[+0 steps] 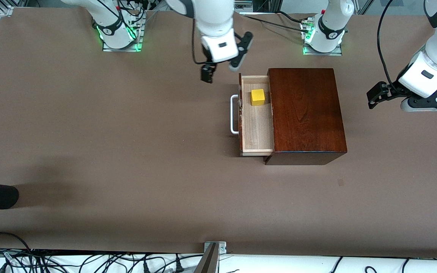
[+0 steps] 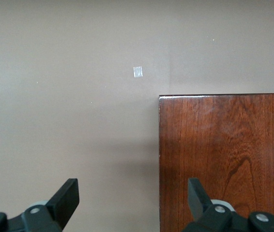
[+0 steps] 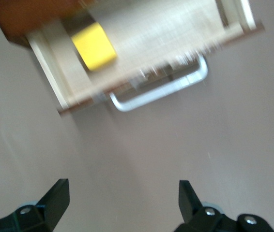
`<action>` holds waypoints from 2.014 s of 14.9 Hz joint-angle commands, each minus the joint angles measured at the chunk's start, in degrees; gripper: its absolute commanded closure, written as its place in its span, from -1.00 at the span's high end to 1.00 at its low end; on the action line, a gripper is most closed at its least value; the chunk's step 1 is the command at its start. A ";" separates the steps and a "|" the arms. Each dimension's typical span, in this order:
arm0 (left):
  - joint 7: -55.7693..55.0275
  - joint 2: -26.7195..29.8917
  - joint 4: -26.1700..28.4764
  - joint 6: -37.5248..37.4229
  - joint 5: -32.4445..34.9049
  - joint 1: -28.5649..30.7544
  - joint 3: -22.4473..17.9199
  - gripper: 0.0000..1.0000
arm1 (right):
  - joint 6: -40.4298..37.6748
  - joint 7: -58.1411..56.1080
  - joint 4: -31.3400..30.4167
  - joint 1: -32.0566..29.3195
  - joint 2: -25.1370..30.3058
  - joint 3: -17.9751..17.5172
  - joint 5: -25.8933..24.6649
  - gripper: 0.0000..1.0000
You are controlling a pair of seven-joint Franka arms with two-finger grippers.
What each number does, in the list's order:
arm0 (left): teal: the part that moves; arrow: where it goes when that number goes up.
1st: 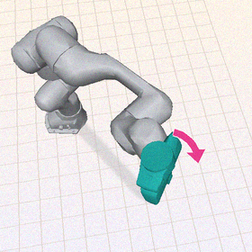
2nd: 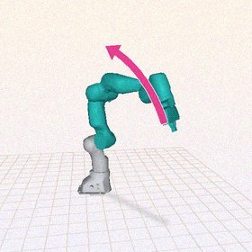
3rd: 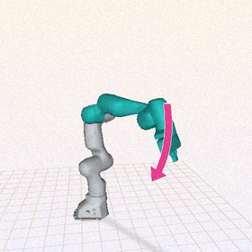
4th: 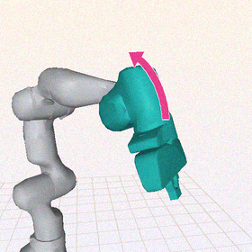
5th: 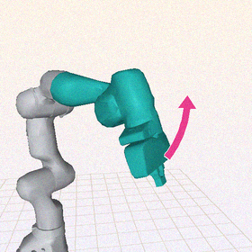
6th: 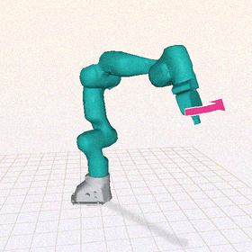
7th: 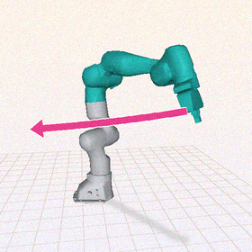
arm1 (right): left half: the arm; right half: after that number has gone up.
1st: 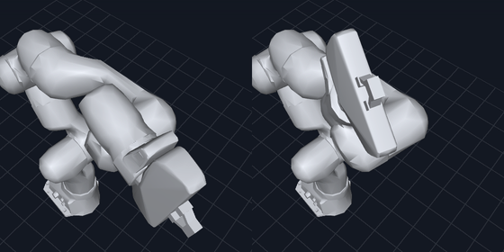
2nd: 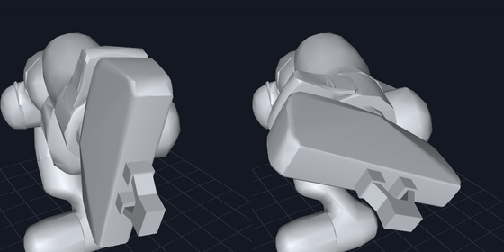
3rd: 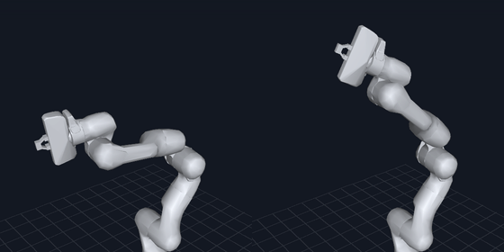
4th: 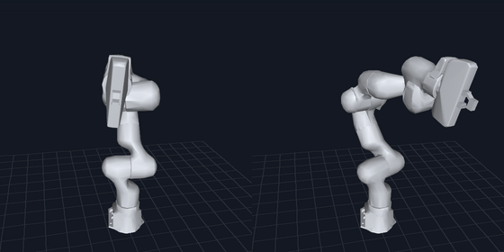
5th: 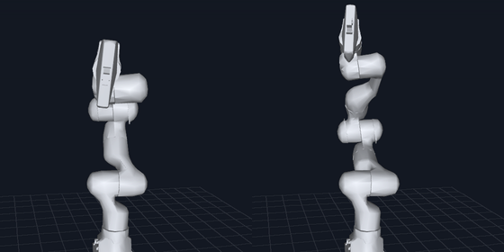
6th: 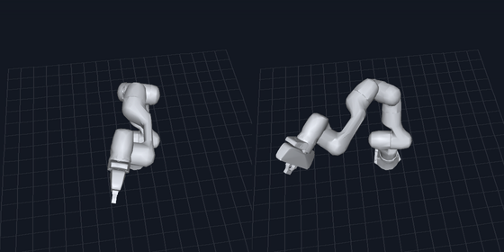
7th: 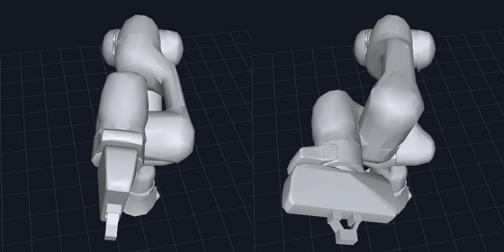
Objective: Open drawer, take yellow block, close drawer
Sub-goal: 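Lower the right gripper into the drawer and grasp the yellow block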
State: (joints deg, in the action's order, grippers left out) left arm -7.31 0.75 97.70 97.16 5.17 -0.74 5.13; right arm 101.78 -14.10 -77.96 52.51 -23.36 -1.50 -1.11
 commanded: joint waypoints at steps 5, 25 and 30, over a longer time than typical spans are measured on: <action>1.07 0.92 0.65 -0.22 -1.22 0.47 0.15 1.00 | 8.87 -6.55 15.90 3.47 -16.96 -1.31 -1.08 1.00; 0.98 0.74 -0.23 -0.40 -1.30 0.38 1.64 1.00 | 14.24 -8.66 17.85 6.90 -26.64 -1.05 -8.11 1.00; 0.45 0.22 -0.49 -0.22 -1.22 0.38 1.82 1.00 | 14.33 -8.93 17.85 7.34 -27.53 -0.96 -8.82 0.55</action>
State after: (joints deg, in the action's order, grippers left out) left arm -7.31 0.84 97.60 97.09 5.17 -0.77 6.63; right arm 116.42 -22.47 -62.40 59.16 -49.64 -2.69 -8.96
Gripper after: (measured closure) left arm 0.000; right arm 0.035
